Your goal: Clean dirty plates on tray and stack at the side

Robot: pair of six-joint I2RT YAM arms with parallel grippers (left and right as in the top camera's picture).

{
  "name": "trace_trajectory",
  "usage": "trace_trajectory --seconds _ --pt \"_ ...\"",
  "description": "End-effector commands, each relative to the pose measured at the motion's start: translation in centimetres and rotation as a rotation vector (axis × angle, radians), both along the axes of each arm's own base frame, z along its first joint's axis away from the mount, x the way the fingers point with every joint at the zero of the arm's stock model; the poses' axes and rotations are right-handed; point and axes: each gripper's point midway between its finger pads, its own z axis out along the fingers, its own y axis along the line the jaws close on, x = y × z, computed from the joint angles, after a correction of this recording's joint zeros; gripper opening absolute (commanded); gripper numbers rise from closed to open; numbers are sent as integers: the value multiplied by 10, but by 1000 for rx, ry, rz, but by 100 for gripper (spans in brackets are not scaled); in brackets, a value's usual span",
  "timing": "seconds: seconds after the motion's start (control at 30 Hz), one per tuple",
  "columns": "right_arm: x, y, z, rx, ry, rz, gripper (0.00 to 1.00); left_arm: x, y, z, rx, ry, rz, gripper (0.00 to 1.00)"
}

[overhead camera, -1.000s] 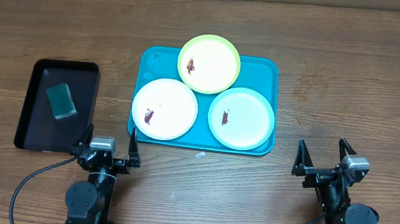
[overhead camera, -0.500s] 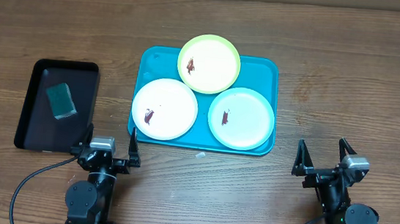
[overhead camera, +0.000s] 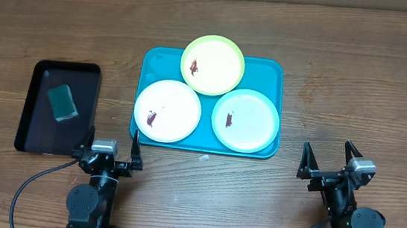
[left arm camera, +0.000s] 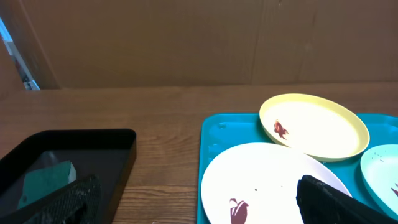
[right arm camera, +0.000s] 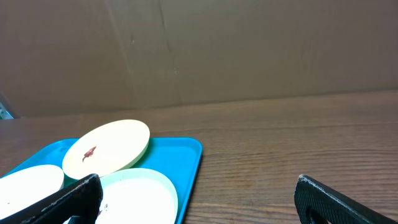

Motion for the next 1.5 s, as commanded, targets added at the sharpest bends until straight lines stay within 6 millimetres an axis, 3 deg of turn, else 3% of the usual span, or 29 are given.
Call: trace_trajectory --seconds 0.0,0.77,0.83,0.9,1.0,1.07,1.17,1.3,1.47 --pt "0 -2 -1 4 -6 -11 100 0 0 1 20 -8 1 100" --pt "0 -2 -1 3 -6 -11 100 0 0 1 20 -8 2 100" --pt "0 -2 -1 4 -6 -11 100 0 -10 5 -44 -25 -53 100" --pt "0 -2 -1 3 -6 -11 100 -5 -44 11 -237 -19 -243 100" --pt "0 -2 -1 4 -6 -11 100 -22 -87 27 -444 1 -503 100" --pt "0 -2 -1 3 -6 -11 100 -27 -93 41 -464 -41 -559 100" --pt "0 -2 -1 3 -6 -11 100 -43 -101 89 -392 -238 -667 100" --pt "0 -2 -1 4 -6 -11 100 -45 -81 135 -319 -385 -542 100" --pt "0 -2 -1 4 -6 -11 100 -32 -39 164 -140 -282 -236 100"
